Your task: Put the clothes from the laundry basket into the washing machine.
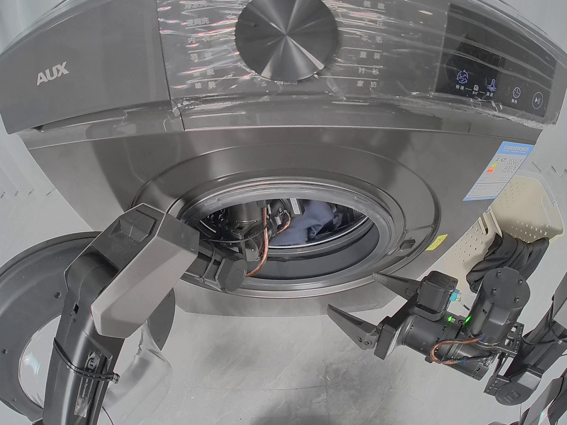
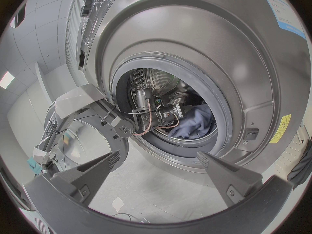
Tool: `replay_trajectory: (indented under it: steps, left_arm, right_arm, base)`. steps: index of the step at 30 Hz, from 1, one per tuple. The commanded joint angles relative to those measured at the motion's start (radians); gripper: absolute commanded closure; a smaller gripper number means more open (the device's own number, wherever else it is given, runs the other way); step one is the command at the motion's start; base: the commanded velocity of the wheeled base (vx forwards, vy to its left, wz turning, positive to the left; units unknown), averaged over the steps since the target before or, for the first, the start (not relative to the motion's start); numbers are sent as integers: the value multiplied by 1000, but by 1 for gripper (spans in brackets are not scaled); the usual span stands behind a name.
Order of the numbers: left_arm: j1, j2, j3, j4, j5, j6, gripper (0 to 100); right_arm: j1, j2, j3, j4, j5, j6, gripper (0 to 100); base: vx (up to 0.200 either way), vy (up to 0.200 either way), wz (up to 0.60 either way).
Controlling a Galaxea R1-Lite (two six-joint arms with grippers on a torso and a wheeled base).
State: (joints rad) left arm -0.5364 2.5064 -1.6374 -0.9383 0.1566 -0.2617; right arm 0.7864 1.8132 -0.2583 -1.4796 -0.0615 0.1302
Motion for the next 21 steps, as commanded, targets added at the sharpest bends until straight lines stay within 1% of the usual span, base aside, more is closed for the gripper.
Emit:
replay_trajectory:
  steps: [1, 4, 6, 7, 9, 11, 12, 13, 14, 15, 16, 18, 21]
  left_arm:
    - [-10, -18, 67, 13, -9, 1, 0]
    - [-17, -54, 136, 26, -25, 4, 0]
    - [-22, -60, 168, 41, -42, 6, 0]
    - [-22, -60, 168, 41, -42, 6, 0]
    - [-24, -58, 196, 47, -52, 15, 0]
    - [-22, -52, 199, 55, -52, 27, 0]
    - [-22, -47, 197, 64, -52, 38, 0]
    - [-22, -47, 197, 64, -52, 39, 0]
    - [-20, -32, 191, 73, -52, 58, 0]
    - [-19, -23, 183, 75, -52, 61, 0]
    - [-19, -18, 172, 76, -52, 62, 100]
    - [-17, -15, 160, 79, -52, 61, 100]
    - [-10, -1, 107, 105, -49, 59, 100]
  right_arm:
    - [1, 2, 1, -1, 0, 0, 0]
    - [2, 2, 1, -1, 0, 0, 0]
    - [2, 2, 1, -1, 0, 0, 0]
    - [2, 2, 1, -1, 0, 0, 0]
    - [2, 2, 1, -1, 0, 0, 0]
    - [2, 2, 1, -1, 0, 0, 0]
    - [2, 2, 1, -1, 0, 0, 0]
    - [2, 2, 1, -1, 0, 0, 0]
    - [2, 2, -1, -1, 0, 0, 0]
    - [2, 2, -1, -1, 0, 0, 0]
    - [2, 0, -1, -1, 0, 0, 0]
    - [2, 0, -1, -1, 0, 0, 0]
    - [2, 0, -1, -1, 0, 0, 0]
  base:
    - [0, 0, 0]
    - [0, 0, 0]
    - [0, 0, 0]
    - [0, 0, 0]
    - [0, 0, 0]
    - [0, 0, 0]
    - [0, 0, 0]
    - [0, 0, 0]
    - [0, 0, 0]
    - [0, 0, 0]
    - [0, 0, 0]
    - [0, 0, 0]
    - [0, 0, 0]
